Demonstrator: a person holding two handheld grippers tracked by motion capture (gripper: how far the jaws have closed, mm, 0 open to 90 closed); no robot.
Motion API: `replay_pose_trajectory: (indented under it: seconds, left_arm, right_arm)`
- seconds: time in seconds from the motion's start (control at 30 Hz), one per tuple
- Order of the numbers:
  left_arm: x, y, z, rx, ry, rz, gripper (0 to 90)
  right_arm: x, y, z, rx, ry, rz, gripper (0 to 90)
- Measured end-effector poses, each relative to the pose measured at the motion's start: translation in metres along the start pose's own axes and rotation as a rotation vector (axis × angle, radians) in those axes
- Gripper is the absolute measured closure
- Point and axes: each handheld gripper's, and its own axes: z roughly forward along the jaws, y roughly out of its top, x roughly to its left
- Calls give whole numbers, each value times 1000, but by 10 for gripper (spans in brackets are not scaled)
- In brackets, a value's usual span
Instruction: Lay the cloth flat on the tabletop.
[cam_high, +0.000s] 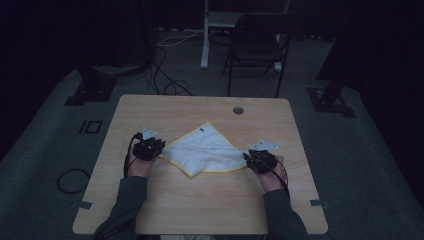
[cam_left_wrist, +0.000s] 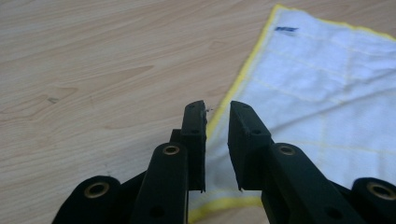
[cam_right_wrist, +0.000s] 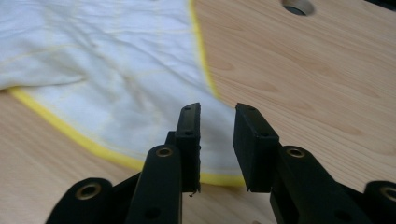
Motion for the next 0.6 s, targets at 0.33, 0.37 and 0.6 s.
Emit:
replay_pose_trajectory:
  seconds: [0.33, 0.37, 0.6]
  left_arm:
    - [-25, -11, -2, 9, -55, 60, 789]
    - [-27, -12, -2, 9, -59, 65, 790]
    - [-40, -21, 2, 28, -97, 108, 811]
  right_arm:
    - [46, 1, 23, 8, 117, -65, 745]
    - [50, 1, 25, 9, 124, -72, 743]
    - [73, 6, 39, 11, 181, -87, 732]
